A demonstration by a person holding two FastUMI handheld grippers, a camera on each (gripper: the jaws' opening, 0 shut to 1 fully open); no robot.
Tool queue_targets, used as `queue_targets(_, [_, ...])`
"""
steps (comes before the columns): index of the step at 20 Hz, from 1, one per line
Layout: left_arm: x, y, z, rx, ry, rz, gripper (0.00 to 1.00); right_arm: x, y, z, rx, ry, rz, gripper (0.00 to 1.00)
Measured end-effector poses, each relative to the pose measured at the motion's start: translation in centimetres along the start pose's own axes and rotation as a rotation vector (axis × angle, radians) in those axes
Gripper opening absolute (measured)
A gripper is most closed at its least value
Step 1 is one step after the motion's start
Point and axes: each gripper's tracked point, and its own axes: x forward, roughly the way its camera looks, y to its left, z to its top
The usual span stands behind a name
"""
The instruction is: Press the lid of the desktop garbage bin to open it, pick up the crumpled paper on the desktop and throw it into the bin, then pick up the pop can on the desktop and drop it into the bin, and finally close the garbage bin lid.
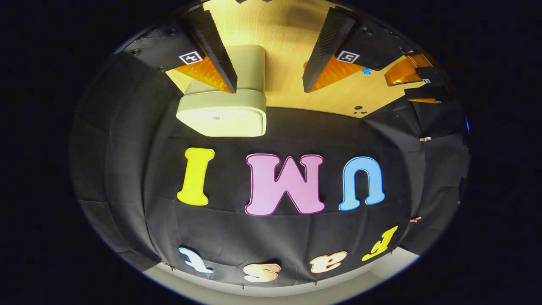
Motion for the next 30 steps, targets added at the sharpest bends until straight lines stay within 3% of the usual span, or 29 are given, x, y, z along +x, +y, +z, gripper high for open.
queue_targets(13, [0.7,0.8,-1.0,-0.008,0.028,-0.011,0.96,0.3,1.8,-0.3,-0.004,0.008,0.016,0.96])
queue_targets(17, [0.8,1.4,-0.5,0.002,0.01,-0.002,0.96,0.7,2.4,-0.3,-0.014,0.018,0.021,0.8])
queue_targets(19, [1.1,1.5,-0.7,0.005,0.014,-0.005,0.96,0.6,2.3,-0.4,-0.017,0.026,0.024,0.68])
queue_targets(20, [1.2,1.5,-0.7,0.004,0.016,-0.008,0.96,0.8,2.5,-0.6,-0.017,0.035,0.028,0.57])
queue_targets(23, [1.5,1.3,-0.8,-0.002,0.021,-0.016,0.96,1.1,2.2,-0.5,-0.006,0.045,0.021,0.43])
queue_targets(24, [1.5,1.3,-0.8,0.001,0.021,-0.018,0.96,1.2,2.2,-0.5,-0.001,0.047,0.02,0.31])
queue_targets(26, [1.7,1.3,-0.8,0.005,0.02,-0.02,0.96,1.4,2.6,-0.8,0.003,0.065,0.038,0.25])
queue_targets(27, [1.9,1.4,-0.8,0.005,0.021,-0.021,0.96,2.0,1.9,-1.0,-0.011,0.071,0.009,0.25])
queue_targets(28, [1.9,1.4,-0.8,0.004,0.022,-0.022,0.96,2.1,2.0,-1.0,-0.009,0.069,0.014,0.06])
queue_targets(30, [2.2,1.5,-0.9,0.007,0.024,-0.022,0.96,1.9,2.9,-0.8,0.004,0.07,0.056,0.05])
